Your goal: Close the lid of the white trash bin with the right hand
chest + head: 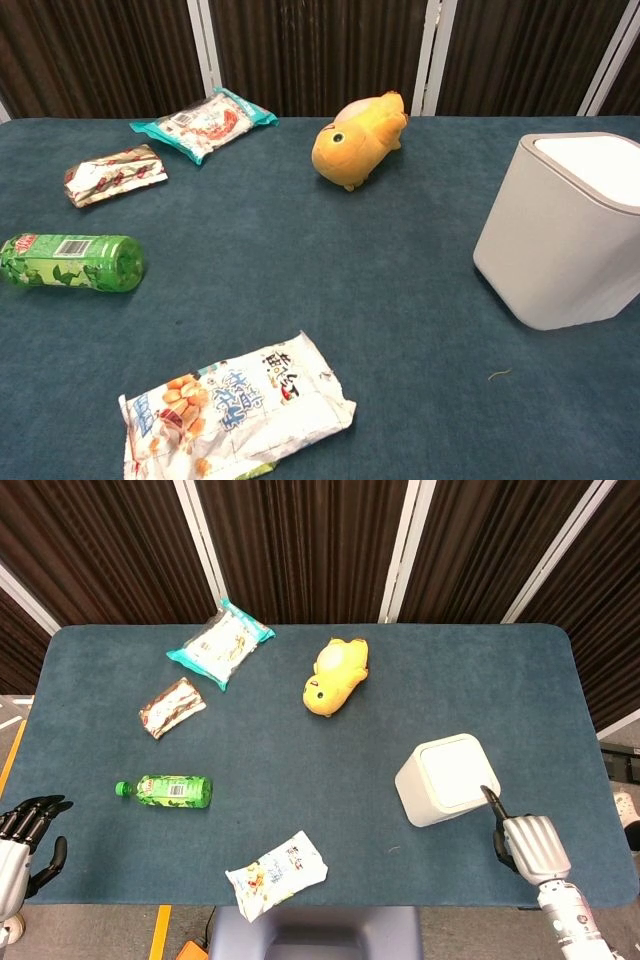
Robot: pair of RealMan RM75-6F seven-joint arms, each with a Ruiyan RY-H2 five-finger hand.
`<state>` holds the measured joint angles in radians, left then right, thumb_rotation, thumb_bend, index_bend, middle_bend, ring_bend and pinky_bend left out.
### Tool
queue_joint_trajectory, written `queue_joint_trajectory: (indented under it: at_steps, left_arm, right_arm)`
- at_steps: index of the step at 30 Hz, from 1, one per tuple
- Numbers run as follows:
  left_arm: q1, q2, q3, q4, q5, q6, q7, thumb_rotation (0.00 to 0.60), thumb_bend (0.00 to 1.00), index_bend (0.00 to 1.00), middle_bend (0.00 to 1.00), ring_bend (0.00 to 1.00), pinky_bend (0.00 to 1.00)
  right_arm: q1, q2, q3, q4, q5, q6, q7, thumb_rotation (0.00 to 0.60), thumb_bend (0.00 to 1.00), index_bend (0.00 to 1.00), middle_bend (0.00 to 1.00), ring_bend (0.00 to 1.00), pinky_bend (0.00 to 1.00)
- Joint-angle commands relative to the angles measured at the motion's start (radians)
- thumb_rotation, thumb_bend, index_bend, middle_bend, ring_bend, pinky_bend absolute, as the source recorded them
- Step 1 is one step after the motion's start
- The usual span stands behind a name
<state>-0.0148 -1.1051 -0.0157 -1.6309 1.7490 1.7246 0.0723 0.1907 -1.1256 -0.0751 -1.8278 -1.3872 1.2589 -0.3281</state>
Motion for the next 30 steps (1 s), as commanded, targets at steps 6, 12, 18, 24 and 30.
queue_joint_trajectory:
  at_steps: [6,12,18,24,30]
  left_arm:
    - [-0.002,-0.001,0.001,-0.001,0.0,-0.006,0.006,0.6,0.55,0.28,0.25,0.24,0.38]
    - [-0.005,-0.002,0.001,0.001,-0.002,-0.012,0.007,0.6,0.55,0.28,0.25,0.24,0.38]
    - [-0.006,-0.003,-0.001,0.004,-0.005,-0.011,0.001,0.6,0.54,0.28,0.25,0.24,0.38]
    - [-0.007,-0.007,0.0,0.003,0.0,-0.013,0.016,0.6,0.54,0.28,0.25,0.24,0.38]
    - [-0.01,-0.009,0.002,0.0,0.003,-0.019,0.027,0.6,0.55,0.28,0.25,0.24,0.38]
  right_arm:
    - [-0.026,0.033,-0.006,-0.018,-0.111,0.072,0.102,0.6,0.75,0.17,0.72,0.76,0.73]
    - [-0.094,0.058,0.004,0.025,-0.298,0.297,0.222,0.6,0.64,0.13,0.52,0.55,0.74]
    - [-0.17,0.06,0.034,0.091,-0.282,0.439,0.288,0.6,0.41,0.11,0.31,0.24,0.41]
    - [-0.178,0.08,0.037,0.088,-0.267,0.417,0.305,0.6,0.29,0.01,0.02,0.0,0.08]
    - [-0.166,0.102,0.021,0.062,-0.263,0.346,0.305,0.6,0.29,0.0,0.01,0.0,0.07]
